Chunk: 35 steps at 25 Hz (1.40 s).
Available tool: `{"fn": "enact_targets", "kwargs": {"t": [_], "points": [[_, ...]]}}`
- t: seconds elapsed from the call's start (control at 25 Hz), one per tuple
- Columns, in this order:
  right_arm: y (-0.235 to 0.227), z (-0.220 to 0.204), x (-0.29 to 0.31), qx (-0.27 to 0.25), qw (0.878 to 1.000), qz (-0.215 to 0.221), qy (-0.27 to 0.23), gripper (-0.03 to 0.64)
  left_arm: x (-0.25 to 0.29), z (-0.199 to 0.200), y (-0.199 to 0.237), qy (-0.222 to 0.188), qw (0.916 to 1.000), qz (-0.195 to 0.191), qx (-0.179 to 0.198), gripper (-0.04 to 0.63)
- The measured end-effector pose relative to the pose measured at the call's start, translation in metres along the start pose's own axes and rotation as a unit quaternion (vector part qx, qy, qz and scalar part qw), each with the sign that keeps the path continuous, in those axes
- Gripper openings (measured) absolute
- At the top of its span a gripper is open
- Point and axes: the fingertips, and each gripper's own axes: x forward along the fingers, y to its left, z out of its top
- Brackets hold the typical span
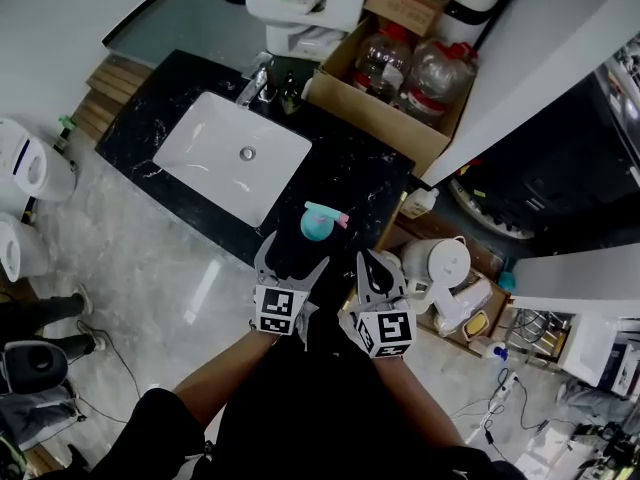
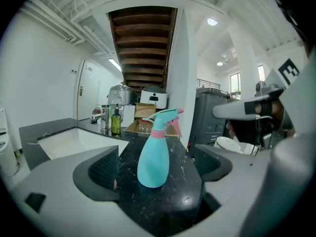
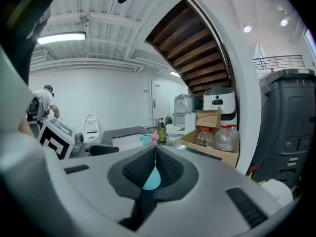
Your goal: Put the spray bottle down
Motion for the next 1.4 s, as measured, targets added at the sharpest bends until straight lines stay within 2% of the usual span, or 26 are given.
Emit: {"fn": "enact_targets", "kwargs": {"t": [0.16,0.44,0.52,0.6,0.68,0.72,0.8,0.84,1.0,1.12,1.4], "points": [[0.01,0.009,-0.006,-0.003,1.0,0.003,-0.012,0.015,-0.018,0.009,-0.007,-0.005,0.9999,-0.011,-0.003,0.483],[0.029,0.028,-0.018,0.008,0.999,0.01,-0.034,0.015,-0.05,0.041,-0.021,-0.044,0.9983,-0.036,-0.016,0.429],[0.034,0.035,-0.022,0.01,0.999,0.01,-0.041,0.015,-0.062,0.052,-0.02,-0.061,0.9976,-0.026,-0.021,0.362],[0.036,0.041,-0.025,0.014,0.999,0.008,-0.046,0.015,-0.074,0.063,-0.017,-0.076,0.9969,-0.009,-0.015,0.236],[0.038,0.042,-0.028,0.017,0.999,0.005,-0.047,0.015,-0.082,0.072,-0.016,-0.085,0.9964,0.001,-0.007,0.187],[0.038,0.042,-0.03,0.018,0.999,0.003,-0.048,0.015,-0.086,0.075,-0.017,-0.086,0.9963,0.0,-0.008,0.166],[0.041,0.043,-0.035,0.021,0.999,0.001,-0.05,0.015,-0.092,0.081,-0.02,-0.087,0.9959,-0.009,-0.022,0.032],[0.043,0.044,-0.038,0.025,0.998,0.001,-0.052,0.015,-0.095,0.084,-0.023,-0.087,0.9957,-0.013,-0.028,0.014],[0.05,0.055,-0.045,0.044,0.998,-0.009,-0.054,0.015,-0.101,0.098,-0.035,-0.084,0.9957,-0.024,-0.032,0.014],[0.057,0.072,-0.052,0.03,0.997,-0.011,-0.074,0.015,-0.101,0.107,-0.044,-0.086,0.9953,-0.03,-0.033,0.012],[0.064,0.073,-0.062,0.005,0.998,-0.024,-0.064,0.015,-0.108,0.122,-0.056,-0.103,0.9941,-0.034,-0.001,0.013]]}}
